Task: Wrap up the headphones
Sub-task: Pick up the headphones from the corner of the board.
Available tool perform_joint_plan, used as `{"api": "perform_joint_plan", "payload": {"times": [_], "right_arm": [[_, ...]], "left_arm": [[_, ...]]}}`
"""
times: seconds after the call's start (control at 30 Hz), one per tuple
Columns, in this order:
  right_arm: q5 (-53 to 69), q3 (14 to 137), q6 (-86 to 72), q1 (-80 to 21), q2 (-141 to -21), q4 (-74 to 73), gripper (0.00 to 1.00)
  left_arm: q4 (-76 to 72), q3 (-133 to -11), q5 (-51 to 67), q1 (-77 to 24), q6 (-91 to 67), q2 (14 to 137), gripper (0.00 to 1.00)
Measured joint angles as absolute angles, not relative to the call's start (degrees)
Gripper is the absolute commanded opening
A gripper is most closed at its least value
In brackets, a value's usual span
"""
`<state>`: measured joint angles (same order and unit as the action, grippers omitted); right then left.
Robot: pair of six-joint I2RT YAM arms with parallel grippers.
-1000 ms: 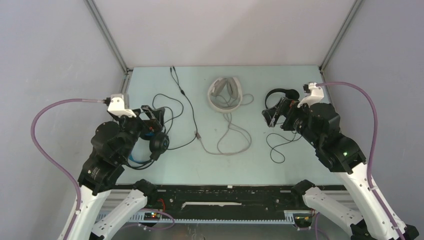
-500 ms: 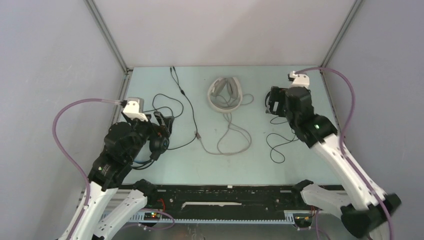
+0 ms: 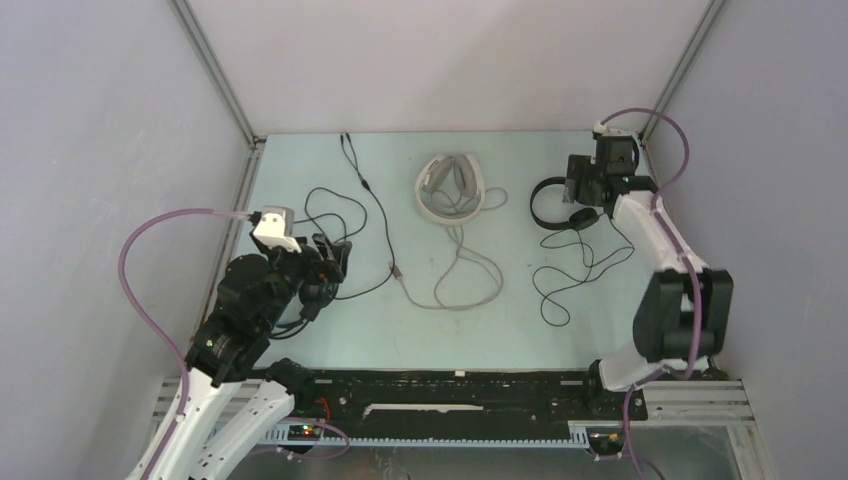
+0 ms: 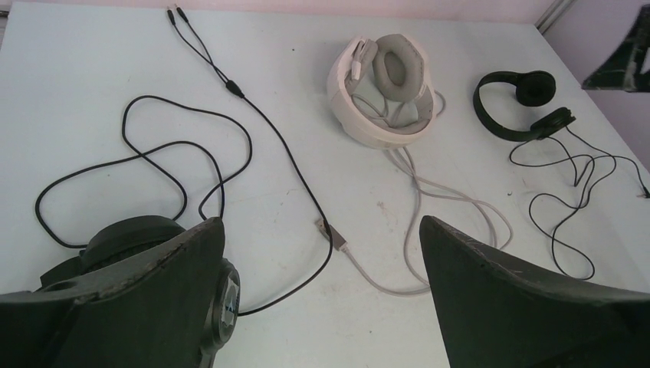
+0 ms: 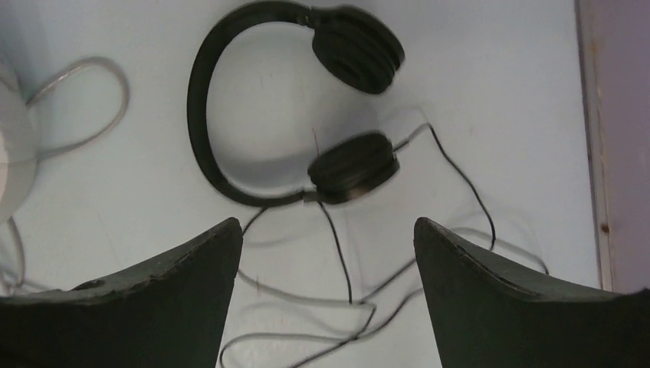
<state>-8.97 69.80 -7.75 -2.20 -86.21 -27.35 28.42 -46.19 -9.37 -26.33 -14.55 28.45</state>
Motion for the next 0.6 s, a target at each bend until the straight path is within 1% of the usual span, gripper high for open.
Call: {"api": "perform_joint_plan", "payload": {"times": [0.23,0.33,0.37,0.43,0.53,0.57,0.6], "right_arm": [[-5.13,84.51,2.17,0.43,-106.85,-25.69,0.83],[-4.89,89.36,7.11,0.86,-113.49,-25.98,0.83],[-4.93,90.63,8.75,1.02,-115.33,-26.11,0.82],[-4.62,93.54,11.38,1.26,-118.54,-27.70,0.73],[-1.17,96.62,15.29,1.54,-120.77,-30.22,0.72],[1.23,96.75,17.02,1.80,-120.62,-31.00,0.69],[2.98,96.68,18.55,1.98,-120.29,-31.68,0.68]], "left_arm": [[28.47,-46.19,-9.96,-26.33,-13.93,30.13,1.00],[28.51,-46.19,-9.87,-26.33,-13.58,31.86,1.00],[28.51,-46.19,-9.82,-26.33,-13.45,32.34,1.00],[28.53,-46.19,-9.30,-26.33,-13.23,33.19,1.00],[28.49,-46.19,-8.25,-26.33,-12.93,33.89,1.00],[28.49,-46.19,-8.03,-26.33,-12.86,34.11,1.00],[28.49,-46.19,-7.73,-26.33,-12.82,34.24,1.00]]}}
